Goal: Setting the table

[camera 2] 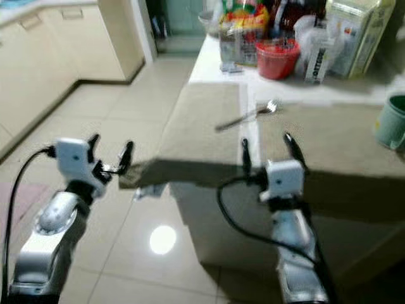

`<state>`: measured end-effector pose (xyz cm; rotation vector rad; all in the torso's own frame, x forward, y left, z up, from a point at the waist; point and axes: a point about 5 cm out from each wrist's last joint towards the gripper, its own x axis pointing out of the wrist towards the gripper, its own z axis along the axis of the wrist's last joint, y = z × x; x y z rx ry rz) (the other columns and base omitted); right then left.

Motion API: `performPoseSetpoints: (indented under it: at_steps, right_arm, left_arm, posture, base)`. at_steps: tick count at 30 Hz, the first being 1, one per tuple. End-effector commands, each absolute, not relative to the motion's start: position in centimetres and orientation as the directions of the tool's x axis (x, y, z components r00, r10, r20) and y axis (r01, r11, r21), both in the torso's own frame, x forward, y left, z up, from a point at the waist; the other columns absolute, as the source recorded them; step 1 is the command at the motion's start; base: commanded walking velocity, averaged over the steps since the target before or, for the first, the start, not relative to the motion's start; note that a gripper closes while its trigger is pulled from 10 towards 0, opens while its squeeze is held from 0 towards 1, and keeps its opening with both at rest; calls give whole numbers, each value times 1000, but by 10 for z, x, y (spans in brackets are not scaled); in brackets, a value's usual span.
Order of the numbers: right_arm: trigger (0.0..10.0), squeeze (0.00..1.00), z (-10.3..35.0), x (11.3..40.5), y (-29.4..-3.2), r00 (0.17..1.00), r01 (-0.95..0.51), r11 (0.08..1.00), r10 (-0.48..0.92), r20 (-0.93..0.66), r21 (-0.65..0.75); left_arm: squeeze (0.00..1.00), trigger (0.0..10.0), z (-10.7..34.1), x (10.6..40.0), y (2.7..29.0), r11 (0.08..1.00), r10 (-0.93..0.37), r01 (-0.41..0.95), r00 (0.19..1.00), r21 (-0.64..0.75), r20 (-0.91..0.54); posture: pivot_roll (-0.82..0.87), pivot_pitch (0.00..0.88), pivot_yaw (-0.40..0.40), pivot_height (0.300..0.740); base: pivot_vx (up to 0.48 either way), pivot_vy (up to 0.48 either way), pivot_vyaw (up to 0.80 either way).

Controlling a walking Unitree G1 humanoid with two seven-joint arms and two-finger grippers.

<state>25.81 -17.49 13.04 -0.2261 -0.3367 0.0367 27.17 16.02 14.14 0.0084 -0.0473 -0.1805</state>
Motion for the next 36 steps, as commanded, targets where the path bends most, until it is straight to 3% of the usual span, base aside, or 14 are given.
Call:
performPoseSetpoints:
  at_steps: [1, 11, 18, 29, 33, 36]
  right_arm:
    - [10000, 0, 133, 259, -164, 935, -36, 977, 108, 337, -212]
    - [10000, 0, 133, 258, -162, 936, -46, 976, 117, 333, -212]
    - [10000, 0, 138, 255, -153, 925, -120, 974, 180, 335, -191]
    - [10000, 0, 144, 240, -163, 927, -195, 971, 229, 296, -140]
    - [10000, 0, 144, 222, -168, 935, -179, 973, 215, 283, -148]
    - [10000, 0, 143, 201, -183, 951, -86, 968, 150, 271, -236]
  left_arm:
    - [0, 10000, 144, 272, 171, 987, -155, 154, 987, 37, 51]
    - [0, 10000, 144, 272, 170, 987, -160, 160, 985, 7, 61]
    - [0, 10000, 153, 281, 180, 976, -193, 187, 980, 115, 41]
    - [0, 10000, 183, 324, 178, 893, -416, 407, 909, 191, 9]
    - [0, 10000, 193, 346, 175, 851, -493, 489, 869, 191, -28]
    - [0, 10000, 201, 363, 168, 811, -568, 568, 822, 140, -43]
  posture:
    - [-169, 0, 121, 740]
    - [-169, 0, 121, 740]
    - [-169, 0, 120, 740]
    - [-221, 17, 153, 740]
    - [-267, 38, 164, 740]
    - [-305, 53, 168, 740]
  base:
    - [274, -390, 0]
    - [235, -360, 0]
    - [0, 0, 0]
    - [0, 0, 0]
    - [0, 0, 0]
    - [0, 0, 0]
